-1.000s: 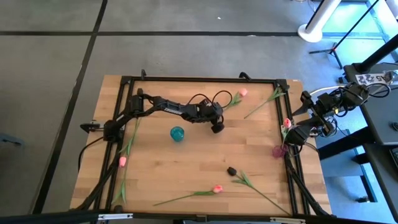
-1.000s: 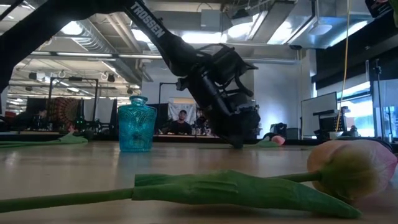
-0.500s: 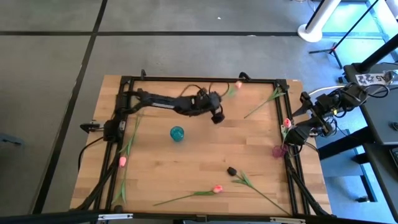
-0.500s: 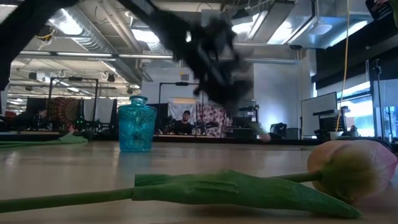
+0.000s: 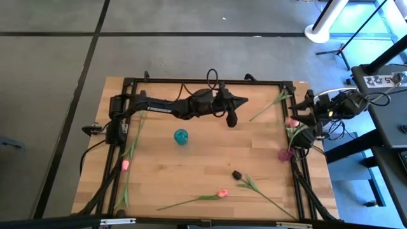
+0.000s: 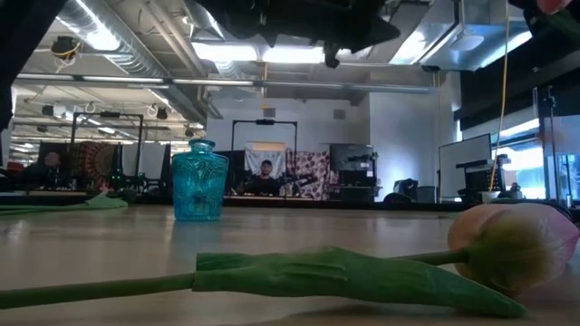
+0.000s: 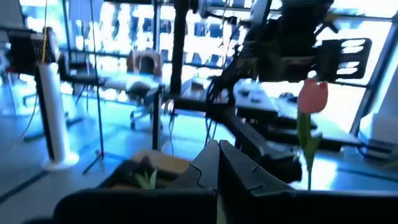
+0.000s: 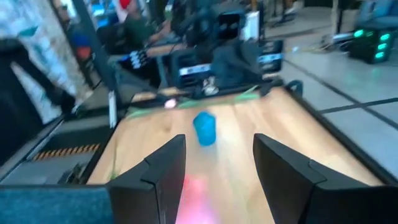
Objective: Sort flowers into vase by color
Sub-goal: Put the pink tulip into the purple vase
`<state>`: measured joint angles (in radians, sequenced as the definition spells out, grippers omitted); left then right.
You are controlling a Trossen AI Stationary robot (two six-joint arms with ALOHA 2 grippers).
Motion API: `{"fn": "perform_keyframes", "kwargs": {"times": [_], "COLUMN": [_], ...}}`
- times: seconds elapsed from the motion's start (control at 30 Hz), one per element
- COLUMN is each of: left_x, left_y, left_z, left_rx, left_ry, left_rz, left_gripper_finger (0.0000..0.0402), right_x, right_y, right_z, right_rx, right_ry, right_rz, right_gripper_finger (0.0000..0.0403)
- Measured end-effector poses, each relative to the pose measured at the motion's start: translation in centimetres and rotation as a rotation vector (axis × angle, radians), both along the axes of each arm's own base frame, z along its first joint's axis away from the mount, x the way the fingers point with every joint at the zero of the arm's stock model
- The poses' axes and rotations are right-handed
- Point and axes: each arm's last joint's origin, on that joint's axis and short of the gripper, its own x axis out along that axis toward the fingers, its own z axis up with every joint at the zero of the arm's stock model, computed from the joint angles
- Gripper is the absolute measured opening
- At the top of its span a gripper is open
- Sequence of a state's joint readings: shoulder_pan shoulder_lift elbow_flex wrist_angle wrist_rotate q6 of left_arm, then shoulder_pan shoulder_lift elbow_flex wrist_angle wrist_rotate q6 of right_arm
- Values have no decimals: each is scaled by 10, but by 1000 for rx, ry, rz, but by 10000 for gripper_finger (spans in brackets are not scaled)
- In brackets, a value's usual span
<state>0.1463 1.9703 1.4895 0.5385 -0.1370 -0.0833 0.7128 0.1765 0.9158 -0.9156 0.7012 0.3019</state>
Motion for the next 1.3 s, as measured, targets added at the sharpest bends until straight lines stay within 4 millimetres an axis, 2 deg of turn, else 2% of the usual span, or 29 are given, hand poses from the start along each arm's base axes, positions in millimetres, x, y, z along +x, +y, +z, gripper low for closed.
{"fn": "perform_keyframes", "kwargs": {"times": [0.13, 0.3, 0.43, 0.63, 0.73, 0.87, 0.97, 1.3], "left_x": [-1, 7, 22, 36, 40, 41, 40, 39], "left_y": [1, -5, -17, -24, -29, -47, -53, -58], "left_z": [-2, -31, -76, -147, -177, -208, -220, -228], "left_rx": [8, -39, -33, -77, -45, -16, -16, -3], "left_ry": [45, 179, 284, 399, 438, 509, 532, 583], "left_rz": [2, -56, -88, -97, -100, -149, -162, -85], "left_gripper_finger": [0, 0, 13, 83, 111, 118, 108, 53], "right_x": [-4, -5, -4, -4, -4, -4, -4, -4], "right_y": [-4, -5, -4, -4, -4, -4, -3, -3], "right_z": [7, 8, 7, 7, 7, 7, 7, 6], "right_rx": [17, 23, 19, 19, 19, 20, 22, 16], "right_ry": [-26, -27, -21, -21, -21, -21, -19, -13], "right_rz": [-21, -14, -11, -10, -10, -5, 5, 6], "right_gripper_finger": [189, 189, 189, 188, 188, 188, 188, 188]}}
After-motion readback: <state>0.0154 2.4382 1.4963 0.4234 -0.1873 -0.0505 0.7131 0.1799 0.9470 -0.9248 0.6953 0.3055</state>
